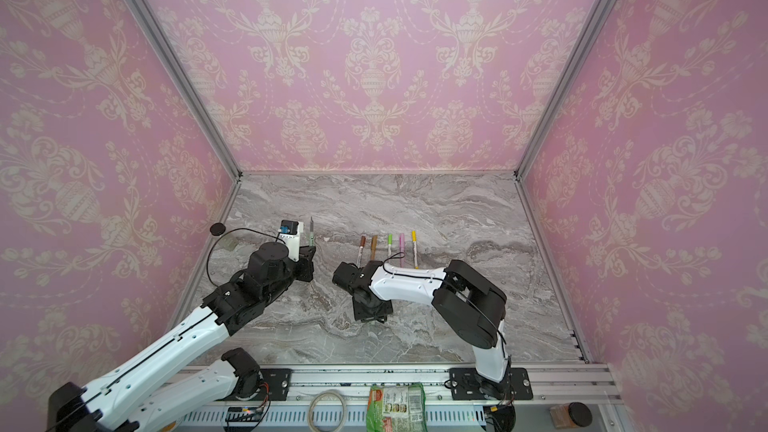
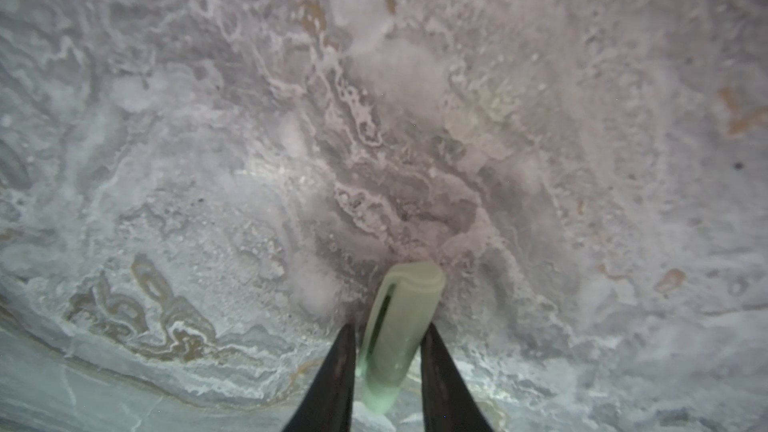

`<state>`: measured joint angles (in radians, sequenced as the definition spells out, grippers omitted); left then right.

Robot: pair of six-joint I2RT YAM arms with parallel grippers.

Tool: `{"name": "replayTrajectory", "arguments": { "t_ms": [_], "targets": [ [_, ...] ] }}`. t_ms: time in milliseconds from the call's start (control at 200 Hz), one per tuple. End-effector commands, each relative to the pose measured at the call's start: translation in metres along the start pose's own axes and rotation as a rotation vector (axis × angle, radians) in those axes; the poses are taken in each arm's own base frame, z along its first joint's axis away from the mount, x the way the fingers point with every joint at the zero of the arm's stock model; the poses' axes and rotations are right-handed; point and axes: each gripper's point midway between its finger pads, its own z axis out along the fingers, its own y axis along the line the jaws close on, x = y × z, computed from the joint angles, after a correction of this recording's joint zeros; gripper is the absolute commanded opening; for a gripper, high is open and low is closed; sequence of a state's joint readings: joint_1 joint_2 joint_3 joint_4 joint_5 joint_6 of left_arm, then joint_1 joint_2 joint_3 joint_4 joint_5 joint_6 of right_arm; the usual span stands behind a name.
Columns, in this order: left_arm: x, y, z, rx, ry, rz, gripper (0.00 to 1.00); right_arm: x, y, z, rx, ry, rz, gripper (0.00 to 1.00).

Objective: Insert the pens into the pen caps
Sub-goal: 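Grasp the light green cap with the right gripper, then lift the light green cap above the pen nib in the left gripper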

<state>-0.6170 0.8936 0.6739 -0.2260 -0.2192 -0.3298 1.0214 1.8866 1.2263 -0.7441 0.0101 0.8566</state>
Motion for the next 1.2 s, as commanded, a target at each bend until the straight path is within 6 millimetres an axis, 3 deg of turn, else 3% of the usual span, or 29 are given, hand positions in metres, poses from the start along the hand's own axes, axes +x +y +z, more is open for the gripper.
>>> {"name": "replayTrajectory", "arguments": {
  "t_ms": [0,300,315,355,590,766,911,1066,1196],
  "targets": [
    [-0.012,0.001,0.0,-0.006,-0.025,0.013,0.0,0.01,-0.018,0.024,0.037,0.007,0.0,0.23],
    [-0.008,-0.005,0.005,0.008,0.016,0.004,0.0,0.006,-0.001,0.027,-0.109,-0.061,-0.035,0.16],
    [-0.02,-0.008,0.002,0.017,-0.006,-0.002,0.0,0.006,-0.001,0.027,-0.112,-0.061,-0.037,0.16],
    [-0.021,-0.008,0.001,0.018,-0.008,-0.008,0.0,0.006,0.001,0.027,-0.122,-0.067,-0.045,0.16],
    [-0.022,-0.009,-0.001,0.018,0.002,-0.035,0.0,0.005,-0.006,0.033,-0.088,-0.078,-0.052,0.15],
    [-0.024,-0.011,-0.003,0.028,0.004,-0.048,0.0,0.003,-0.006,0.03,-0.085,-0.09,-0.049,0.06],
    [-0.024,-0.014,-0.005,0.049,0.011,-0.04,0.0,-0.008,-0.006,-0.002,-0.101,-0.173,-0.051,0.01],
    [-0.022,-0.029,-0.002,0.128,0.031,-0.029,0.0,-0.033,-0.012,-0.061,-0.128,-0.317,-0.035,0.0],
    [-0.022,-0.05,-0.001,0.241,0.037,-0.024,0.0,-0.055,-0.029,-0.112,-0.17,-0.435,0.027,0.0]
  ]
}}
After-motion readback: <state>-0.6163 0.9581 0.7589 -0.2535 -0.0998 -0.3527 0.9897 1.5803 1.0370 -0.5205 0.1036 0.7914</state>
